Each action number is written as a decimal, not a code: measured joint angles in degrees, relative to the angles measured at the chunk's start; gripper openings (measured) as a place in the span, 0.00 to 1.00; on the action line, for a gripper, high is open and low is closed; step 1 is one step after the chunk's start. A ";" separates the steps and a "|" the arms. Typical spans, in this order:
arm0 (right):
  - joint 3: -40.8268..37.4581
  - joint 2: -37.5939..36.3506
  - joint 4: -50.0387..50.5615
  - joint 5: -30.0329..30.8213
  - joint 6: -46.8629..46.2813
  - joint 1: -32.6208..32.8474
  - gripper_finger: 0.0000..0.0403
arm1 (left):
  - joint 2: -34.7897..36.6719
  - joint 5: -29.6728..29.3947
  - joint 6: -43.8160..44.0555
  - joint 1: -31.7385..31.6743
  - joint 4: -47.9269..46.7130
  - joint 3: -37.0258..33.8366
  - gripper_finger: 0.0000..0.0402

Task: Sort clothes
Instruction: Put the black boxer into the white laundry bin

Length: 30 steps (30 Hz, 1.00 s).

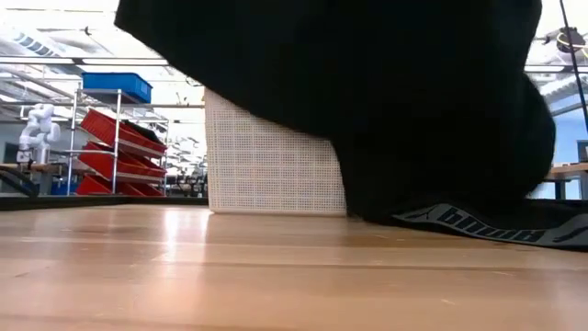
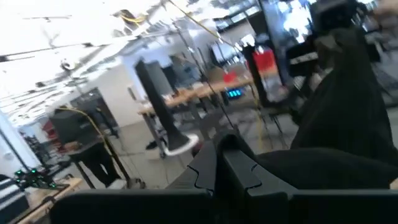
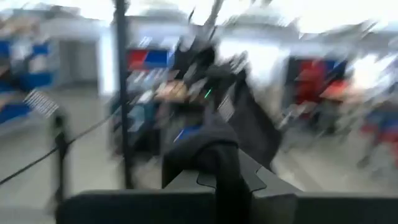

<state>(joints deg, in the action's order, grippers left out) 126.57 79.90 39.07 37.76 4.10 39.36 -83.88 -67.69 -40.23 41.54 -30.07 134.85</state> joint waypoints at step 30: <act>-6.00 29.34 49.44 -0.62 -79.22 19.79 0.00 | -23.82 8.66 85.43 18.48 -59.87 -17.75 0.02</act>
<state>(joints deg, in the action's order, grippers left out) 120.57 109.24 88.51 37.14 -75.12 59.15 -107.70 -59.03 45.21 60.02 -89.94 117.09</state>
